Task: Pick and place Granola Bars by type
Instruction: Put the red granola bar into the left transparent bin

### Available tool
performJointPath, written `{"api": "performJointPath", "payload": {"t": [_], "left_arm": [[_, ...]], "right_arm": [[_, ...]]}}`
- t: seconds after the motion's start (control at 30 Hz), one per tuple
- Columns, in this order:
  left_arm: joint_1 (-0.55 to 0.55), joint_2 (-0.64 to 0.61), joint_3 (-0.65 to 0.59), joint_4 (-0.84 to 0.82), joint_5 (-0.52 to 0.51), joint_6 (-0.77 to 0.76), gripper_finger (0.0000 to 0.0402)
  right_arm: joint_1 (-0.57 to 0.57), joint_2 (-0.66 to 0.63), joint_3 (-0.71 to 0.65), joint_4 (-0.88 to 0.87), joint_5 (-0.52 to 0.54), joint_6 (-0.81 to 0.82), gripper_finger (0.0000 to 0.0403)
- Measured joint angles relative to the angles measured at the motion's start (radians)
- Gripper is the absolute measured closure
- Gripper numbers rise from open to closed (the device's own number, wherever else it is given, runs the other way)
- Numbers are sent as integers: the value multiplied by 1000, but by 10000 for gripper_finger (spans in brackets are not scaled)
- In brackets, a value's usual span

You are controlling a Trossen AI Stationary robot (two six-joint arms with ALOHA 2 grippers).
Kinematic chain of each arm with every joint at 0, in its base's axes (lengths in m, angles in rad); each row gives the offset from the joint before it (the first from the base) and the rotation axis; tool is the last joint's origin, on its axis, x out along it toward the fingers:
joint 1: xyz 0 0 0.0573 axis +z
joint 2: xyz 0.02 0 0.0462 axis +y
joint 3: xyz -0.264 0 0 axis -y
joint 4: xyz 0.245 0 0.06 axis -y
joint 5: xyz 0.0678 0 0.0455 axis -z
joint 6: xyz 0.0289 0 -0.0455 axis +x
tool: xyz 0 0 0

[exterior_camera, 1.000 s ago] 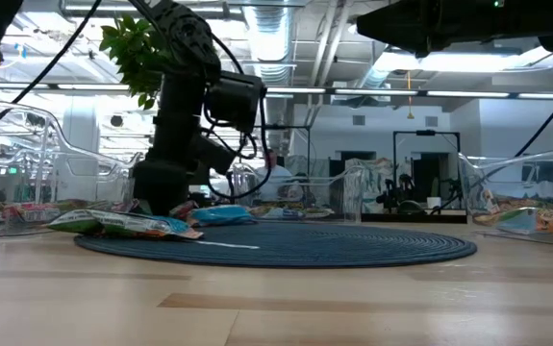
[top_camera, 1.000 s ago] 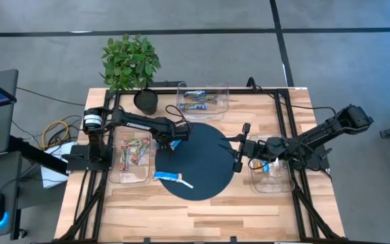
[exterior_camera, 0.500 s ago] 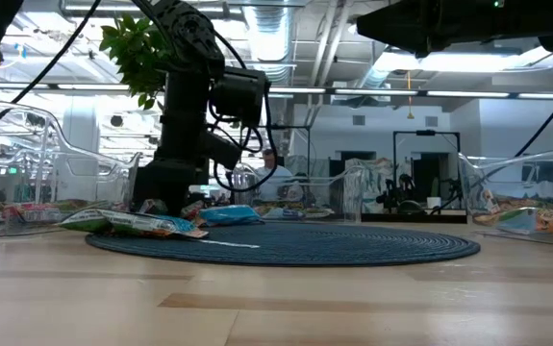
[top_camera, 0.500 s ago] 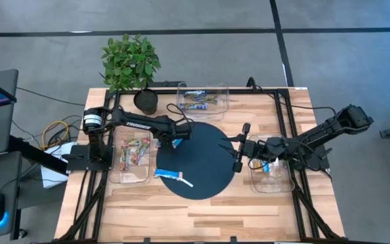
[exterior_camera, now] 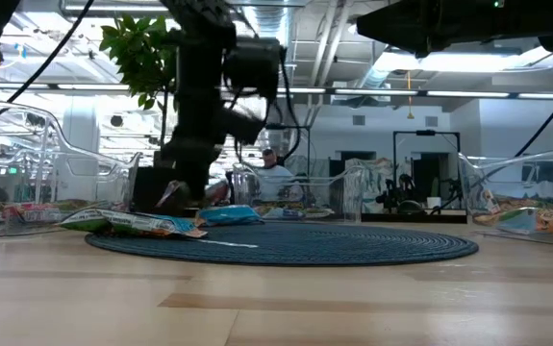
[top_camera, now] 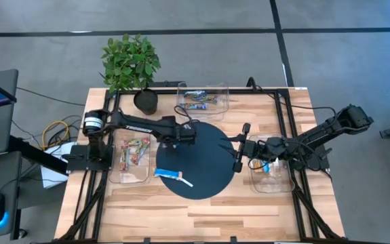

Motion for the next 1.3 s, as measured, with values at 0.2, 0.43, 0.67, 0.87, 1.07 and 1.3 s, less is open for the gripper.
{"api": "performJointPath", "payload": {"t": [0.2,0.43,0.67,0.87,1.07,1.3], "left_arm": [[-65,-1,140,-217,-57,-50,401],[-170,-16,270,-614,-224,-338,399],[-285,-129,255,-601,-111,-431,397],[-353,-214,174,-604,-84,-558,397],[-376,-314,-44,-607,-54,-637,397],[-374,-468,-284,-566,-42,-753,396]], "right_arm": [[0,0,0,-5,0,0,301],[0,0,0,-12,0,17,301],[0,0,0,-10,0,18,301],[0,0,0,-5,0,18,301],[0,0,0,-7,0,18,301],[0,0,0,-3,0,18,301]]}}
